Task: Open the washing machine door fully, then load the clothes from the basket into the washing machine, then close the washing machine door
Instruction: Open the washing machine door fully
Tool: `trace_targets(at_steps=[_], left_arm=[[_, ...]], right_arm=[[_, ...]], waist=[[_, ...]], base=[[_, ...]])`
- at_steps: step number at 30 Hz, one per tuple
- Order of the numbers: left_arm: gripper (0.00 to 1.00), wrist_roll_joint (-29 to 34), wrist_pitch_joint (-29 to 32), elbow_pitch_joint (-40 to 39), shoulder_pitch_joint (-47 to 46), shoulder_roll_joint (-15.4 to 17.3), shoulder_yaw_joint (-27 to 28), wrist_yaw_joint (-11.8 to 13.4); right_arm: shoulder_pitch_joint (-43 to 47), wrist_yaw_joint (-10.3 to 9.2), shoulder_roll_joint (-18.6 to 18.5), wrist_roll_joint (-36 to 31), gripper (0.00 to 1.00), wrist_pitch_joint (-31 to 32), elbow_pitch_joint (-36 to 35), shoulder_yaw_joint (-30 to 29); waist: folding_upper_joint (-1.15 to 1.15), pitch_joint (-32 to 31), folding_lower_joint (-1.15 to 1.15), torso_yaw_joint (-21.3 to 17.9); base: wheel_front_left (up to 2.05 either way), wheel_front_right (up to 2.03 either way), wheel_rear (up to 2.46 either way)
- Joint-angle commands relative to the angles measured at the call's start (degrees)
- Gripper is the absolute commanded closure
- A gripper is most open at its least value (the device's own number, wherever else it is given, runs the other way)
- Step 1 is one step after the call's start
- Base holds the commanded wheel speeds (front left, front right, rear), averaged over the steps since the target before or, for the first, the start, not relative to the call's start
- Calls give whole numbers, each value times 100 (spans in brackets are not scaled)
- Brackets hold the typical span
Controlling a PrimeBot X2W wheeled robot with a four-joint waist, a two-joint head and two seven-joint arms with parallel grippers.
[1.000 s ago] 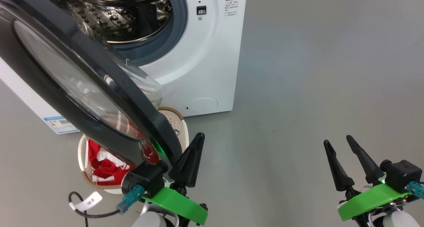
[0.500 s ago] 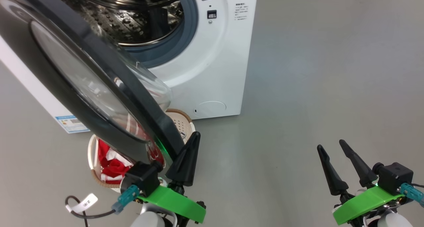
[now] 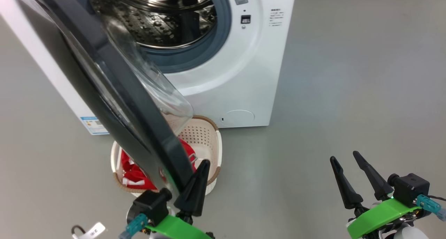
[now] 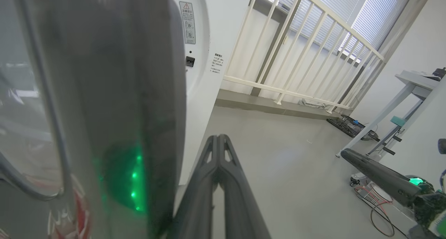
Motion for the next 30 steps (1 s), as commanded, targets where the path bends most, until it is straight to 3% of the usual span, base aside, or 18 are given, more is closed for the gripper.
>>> trace_targets(at_steps=[1,30], left_arm=[[100,3,-36,32,-87,294,566,116],[100,311,-36,-536,476,511,1201,258]], right_arm=[[-89,9,-50,29,0,-69,-112,135],[21,9,17,20,0,-69,-111,24]], waist=[[0,-14,0,76],[0,-129,0,941]], base=[[0,0,0],[0,0,0]])
